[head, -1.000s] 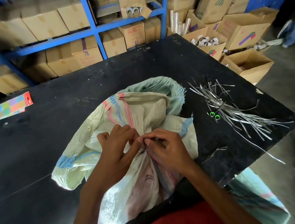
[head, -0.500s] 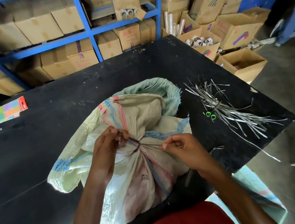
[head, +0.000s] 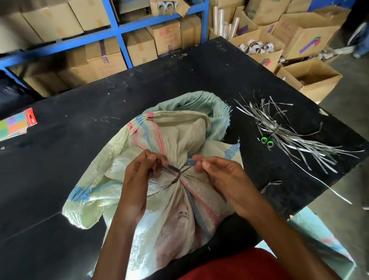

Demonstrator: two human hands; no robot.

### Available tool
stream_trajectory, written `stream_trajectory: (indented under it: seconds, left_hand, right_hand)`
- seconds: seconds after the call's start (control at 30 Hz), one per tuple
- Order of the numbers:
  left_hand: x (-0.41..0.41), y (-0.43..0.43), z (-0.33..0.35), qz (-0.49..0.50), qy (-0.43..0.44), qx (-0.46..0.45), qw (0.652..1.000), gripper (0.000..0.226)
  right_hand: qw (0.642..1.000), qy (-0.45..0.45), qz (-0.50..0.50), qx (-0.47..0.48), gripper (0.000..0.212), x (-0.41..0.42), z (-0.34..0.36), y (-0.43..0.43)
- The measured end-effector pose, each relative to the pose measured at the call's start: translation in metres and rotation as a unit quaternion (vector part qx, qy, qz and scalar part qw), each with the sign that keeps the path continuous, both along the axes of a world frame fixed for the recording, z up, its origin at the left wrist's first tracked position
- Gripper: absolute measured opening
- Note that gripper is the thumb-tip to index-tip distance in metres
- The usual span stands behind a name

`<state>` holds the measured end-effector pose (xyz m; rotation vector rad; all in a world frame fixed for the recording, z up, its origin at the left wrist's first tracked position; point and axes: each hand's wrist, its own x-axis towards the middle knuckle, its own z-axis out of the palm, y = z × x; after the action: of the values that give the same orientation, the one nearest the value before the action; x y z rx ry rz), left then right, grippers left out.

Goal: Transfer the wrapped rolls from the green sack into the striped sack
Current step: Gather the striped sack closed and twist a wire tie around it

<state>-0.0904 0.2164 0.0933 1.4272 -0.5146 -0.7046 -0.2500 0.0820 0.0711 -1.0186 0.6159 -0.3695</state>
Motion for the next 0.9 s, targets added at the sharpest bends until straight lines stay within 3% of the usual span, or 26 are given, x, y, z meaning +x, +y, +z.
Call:
stream_trajectory:
  seconds: [0.23,0.5,0.7,0.9]
  left_hand:
    - [-0.009,0.011,0.002,-0.030,-0.089,-0.001,0.996,0.020]
    - [-0.015,0.010,0.006,-0.044,-0.153,-0.007,0.987,0.021]
    - [-0.016,0.012,0.006,-0.036,-0.133,-0.012,0.990,0.020]
    - [-0.016,0.016,0.003,-0.029,-0.134,0.004,0.991,0.022]
  right_hand:
    - [0.981,-0.032,-0.072,-0.179,0.012,0.028,0.002,0.013]
    - [0.965,-0.045,-0.070,-0.249,0.013,0.033,-0.006,0.020]
    - [0.973,-0.061,-0.066,-0.212,0.019,0.031,-0.007,0.021]
    - [0.939,-0.043,-0.071,-0.333,0.019,0.031,-0.012,0.019]
